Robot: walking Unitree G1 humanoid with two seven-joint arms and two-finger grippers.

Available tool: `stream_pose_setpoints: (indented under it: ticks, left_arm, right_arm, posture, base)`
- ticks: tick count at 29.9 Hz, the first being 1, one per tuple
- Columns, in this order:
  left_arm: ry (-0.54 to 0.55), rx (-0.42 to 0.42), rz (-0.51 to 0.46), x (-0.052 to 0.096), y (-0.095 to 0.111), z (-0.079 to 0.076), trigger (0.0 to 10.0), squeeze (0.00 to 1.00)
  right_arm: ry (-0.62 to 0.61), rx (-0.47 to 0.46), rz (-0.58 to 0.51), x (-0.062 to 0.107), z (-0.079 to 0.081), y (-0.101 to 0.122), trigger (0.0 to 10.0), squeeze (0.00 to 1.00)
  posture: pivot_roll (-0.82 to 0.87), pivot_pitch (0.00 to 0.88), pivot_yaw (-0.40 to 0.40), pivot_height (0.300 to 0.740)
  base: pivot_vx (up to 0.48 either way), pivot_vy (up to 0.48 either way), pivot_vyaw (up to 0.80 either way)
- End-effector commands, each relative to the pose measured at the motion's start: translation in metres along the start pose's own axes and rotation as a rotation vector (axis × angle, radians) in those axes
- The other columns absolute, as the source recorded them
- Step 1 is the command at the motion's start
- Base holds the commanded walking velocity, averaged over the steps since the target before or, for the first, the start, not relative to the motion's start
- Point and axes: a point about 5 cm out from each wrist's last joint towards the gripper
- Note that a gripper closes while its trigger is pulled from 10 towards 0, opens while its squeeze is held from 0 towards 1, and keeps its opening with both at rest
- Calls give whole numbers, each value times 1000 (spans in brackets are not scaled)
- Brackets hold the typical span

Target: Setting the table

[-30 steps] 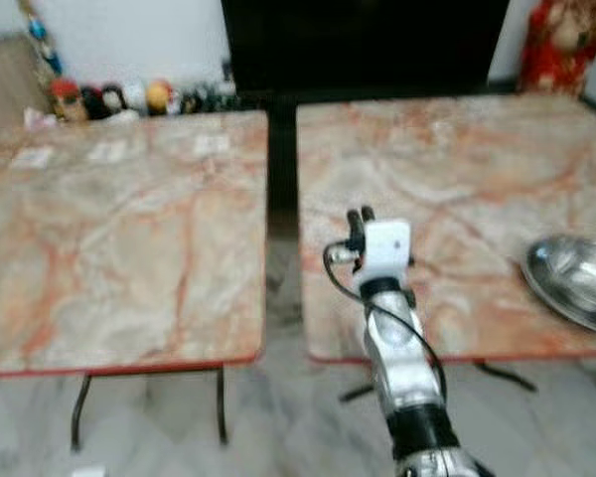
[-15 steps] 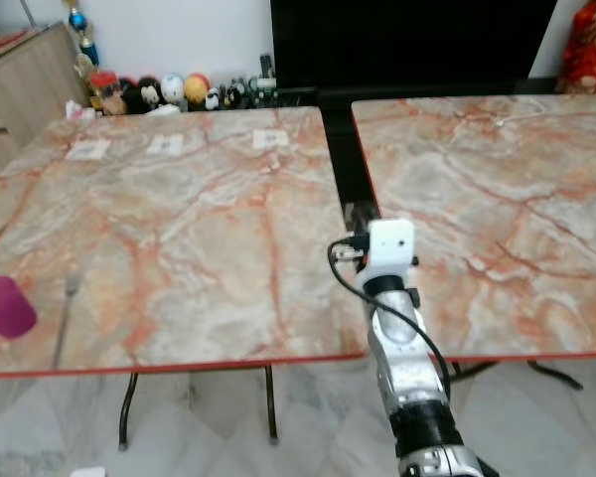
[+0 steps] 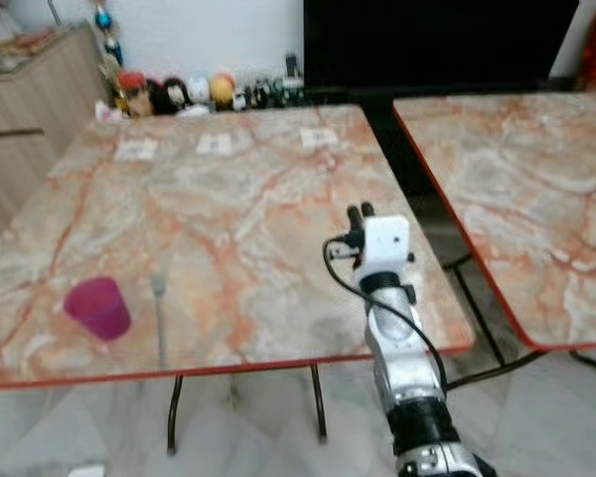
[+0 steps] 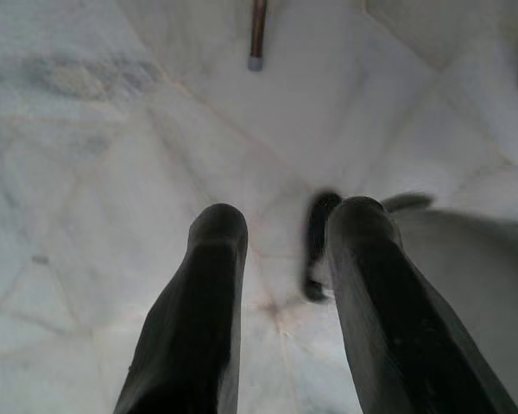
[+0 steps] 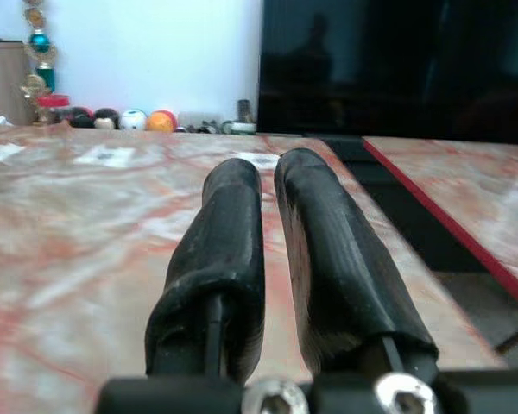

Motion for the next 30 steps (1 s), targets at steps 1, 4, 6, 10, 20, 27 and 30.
stream_pose_setpoints:
  ticks: [1, 4, 6, 10, 20, 27, 30]
  left_arm:
    - [24, 12, 3, 1, -2, 7, 10000, 0]
    - [24, 13, 3, 1, -2, 7, 10000, 0]
    - [25, 13, 2, 1, -2, 7, 10000, 0]
    - [25, 7, 0, 1, -1, 7, 10000, 0]
    - [24, 7, -4, 1, -1, 7, 10000, 0]
    - [22, 8, -7, 1, 0, 7, 10000, 0]
    - [23, 8, -6, 1, -1, 7, 10000, 0]
  right_arm:
    - [36, -10, -20, -2, 13, 6, 10000, 0]
    - [38, -7, -20, -2, 13, 5, 10000, 0]
    - [42, -1, -21, -2, 13, 5, 10000, 0]
    - [51, 7, -17, -1, 15, 4, 10000, 0]
    - [22, -36, 23, 1, 11, -1, 10000, 0]
    - [-60, -117, 67, 9, 2, -9, 10000, 1000]
    - [-129, -146, 71, 15, -4, -9, 10000, 1000]
  posture:
    - [-7, 0, 9, 740]
    - [-6, 0, 9, 740]
    - [-5, 0, 9, 740]
    - [-4, 0, 9, 740]
    - [-6, 0, 7, 740]
    - [-7, 0, 3, 740]
    - [-11, 0, 4, 740]
  base:
    - [0, 480, 0]
    - [0, 480, 0]
    - [0, 480, 266]
    - [0, 317, 800]
    - [0, 0, 316]
    - [0, 0, 0]
    - [0, 0, 0]
Point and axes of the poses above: a point about 5 cm out from each wrist's last joint towards the gripper, its own x axis pointing back from the gripper into the wrist, its own y axis along the axis of the wrist's last joint, z = x × y, and after that the axes turned 1 degree about x, right-handed
